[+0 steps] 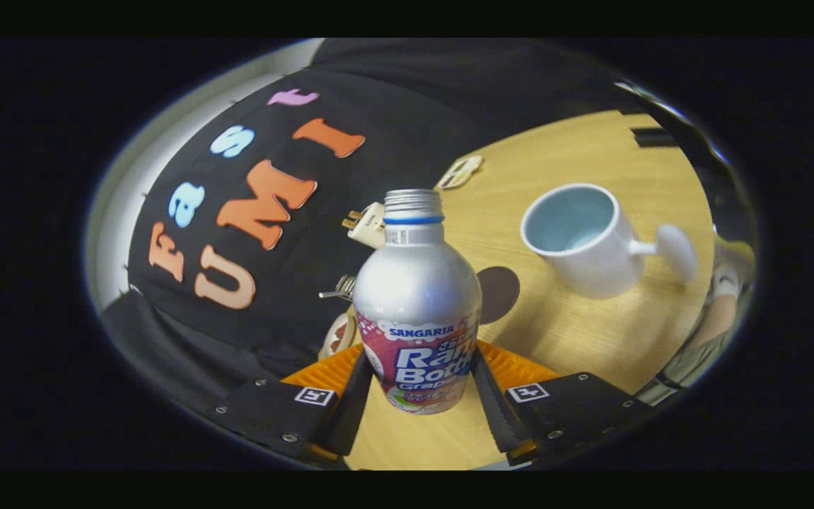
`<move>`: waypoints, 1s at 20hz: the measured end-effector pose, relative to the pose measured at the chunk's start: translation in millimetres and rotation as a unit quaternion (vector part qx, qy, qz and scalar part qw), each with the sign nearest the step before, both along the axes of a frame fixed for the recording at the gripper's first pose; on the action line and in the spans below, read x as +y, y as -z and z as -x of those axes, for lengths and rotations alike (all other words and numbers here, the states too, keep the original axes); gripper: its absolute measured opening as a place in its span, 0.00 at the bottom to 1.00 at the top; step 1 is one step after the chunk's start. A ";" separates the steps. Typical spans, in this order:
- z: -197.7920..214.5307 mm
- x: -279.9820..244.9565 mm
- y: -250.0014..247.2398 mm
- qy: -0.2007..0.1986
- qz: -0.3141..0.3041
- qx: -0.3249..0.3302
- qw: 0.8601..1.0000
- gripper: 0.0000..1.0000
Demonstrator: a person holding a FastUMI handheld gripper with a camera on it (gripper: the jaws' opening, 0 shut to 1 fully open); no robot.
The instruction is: Take the bottle from table, then pour the juice into the cup, finally place the bottle on the coaster
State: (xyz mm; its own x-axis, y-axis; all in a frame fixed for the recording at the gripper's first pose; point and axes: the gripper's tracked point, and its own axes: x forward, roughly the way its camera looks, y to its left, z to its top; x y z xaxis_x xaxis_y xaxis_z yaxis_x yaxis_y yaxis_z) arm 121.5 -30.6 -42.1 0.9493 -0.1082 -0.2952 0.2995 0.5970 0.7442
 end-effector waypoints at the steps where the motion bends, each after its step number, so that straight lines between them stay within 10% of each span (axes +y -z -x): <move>1: -0.4 -4.7 -4.5 0.003 0.045 0.002 0.999 0.74; 10: -51.4 -40.4 -32.4 0.017 0.393 0.035 0.919 0.74; 16: -83.2 -51.8 -18.3 0.013 0.444 0.058 0.894 0.75; 20: -93.2 -58.4 0.0 0.013 0.424 0.074 0.903 0.76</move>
State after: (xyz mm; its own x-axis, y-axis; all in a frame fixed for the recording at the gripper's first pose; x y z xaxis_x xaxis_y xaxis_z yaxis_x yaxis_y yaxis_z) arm 214.6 -89.0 -42.0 0.9002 -0.3761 -0.2194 0.3798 0.9247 -0.0264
